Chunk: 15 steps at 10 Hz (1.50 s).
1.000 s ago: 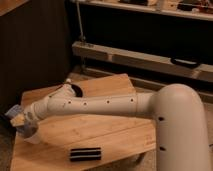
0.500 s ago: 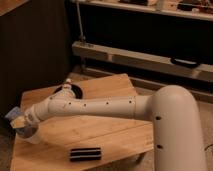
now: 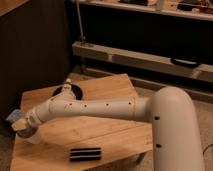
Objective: Place the white sponge in the ceramic cup
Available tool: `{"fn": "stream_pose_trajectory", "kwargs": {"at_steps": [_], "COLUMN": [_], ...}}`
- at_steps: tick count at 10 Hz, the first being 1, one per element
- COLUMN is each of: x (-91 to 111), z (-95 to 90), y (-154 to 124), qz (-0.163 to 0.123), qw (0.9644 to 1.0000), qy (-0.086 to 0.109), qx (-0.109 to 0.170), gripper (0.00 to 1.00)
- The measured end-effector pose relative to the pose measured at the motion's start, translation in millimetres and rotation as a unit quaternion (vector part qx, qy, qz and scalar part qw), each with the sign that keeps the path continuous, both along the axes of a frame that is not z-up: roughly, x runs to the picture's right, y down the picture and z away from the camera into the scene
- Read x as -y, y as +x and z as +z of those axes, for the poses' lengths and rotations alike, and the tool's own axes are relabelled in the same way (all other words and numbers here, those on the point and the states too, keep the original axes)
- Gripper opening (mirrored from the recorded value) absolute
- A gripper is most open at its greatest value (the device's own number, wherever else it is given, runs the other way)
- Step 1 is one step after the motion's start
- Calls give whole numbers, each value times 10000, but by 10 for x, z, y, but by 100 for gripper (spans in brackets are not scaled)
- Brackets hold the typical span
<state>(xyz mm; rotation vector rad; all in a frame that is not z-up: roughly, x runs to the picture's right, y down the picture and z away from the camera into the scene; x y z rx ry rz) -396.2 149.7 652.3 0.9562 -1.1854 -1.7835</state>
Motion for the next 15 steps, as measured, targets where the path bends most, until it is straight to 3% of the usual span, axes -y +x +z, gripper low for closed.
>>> {"fn": "stream_pose_trajectory", "kwargs": {"at_steps": [2, 7, 9, 15], "x": [-34, -25, -16, -47], "z": [26, -30, -43, 24], "y": [14, 38, 43, 79], "qz": [-14, 67, 91, 177], "qw": [10000, 9996, 9993, 9991], "qy": [-12, 279, 357, 378], "qx": [14, -67, -78, -122], "gripper": [12, 65, 79, 80]}}
